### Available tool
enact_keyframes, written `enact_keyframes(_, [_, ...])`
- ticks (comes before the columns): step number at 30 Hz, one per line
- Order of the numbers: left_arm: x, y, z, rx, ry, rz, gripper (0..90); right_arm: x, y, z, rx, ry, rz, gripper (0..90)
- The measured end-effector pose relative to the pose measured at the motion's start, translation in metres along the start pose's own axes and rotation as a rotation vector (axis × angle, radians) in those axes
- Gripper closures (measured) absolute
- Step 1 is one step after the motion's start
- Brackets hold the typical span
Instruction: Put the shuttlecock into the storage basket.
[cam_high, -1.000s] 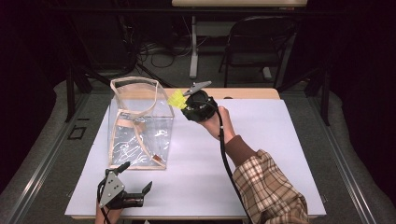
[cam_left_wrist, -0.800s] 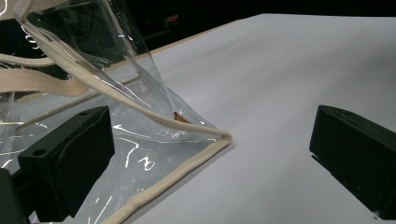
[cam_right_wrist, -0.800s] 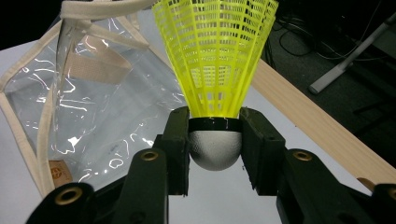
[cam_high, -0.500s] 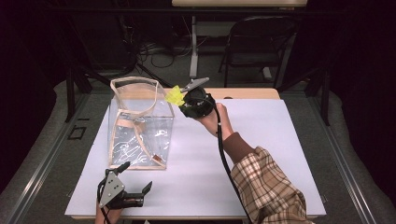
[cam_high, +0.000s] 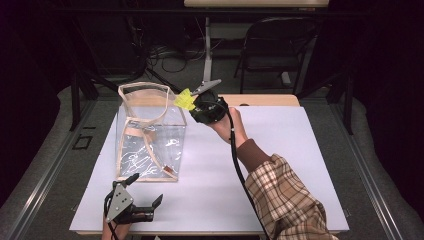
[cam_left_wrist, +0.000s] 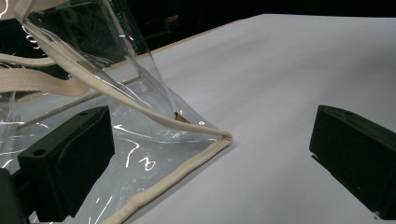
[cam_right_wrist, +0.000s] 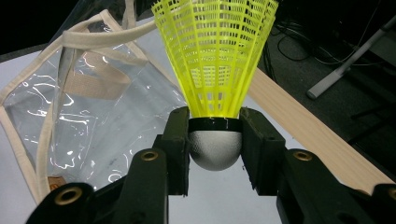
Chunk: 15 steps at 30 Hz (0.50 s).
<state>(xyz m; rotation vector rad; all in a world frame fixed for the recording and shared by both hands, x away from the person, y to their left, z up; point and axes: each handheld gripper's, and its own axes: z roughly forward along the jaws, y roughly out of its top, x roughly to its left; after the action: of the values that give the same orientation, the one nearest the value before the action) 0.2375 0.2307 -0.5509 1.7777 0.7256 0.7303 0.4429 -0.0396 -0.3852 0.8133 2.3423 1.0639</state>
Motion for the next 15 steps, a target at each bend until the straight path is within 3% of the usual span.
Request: enact_keyframes(15, [0.0,0.0,-0.0001,0.002,-0.001,0.001,0.0,-0.0011,0.0094,0.0,-0.008,-0.004,0.01,64.5])
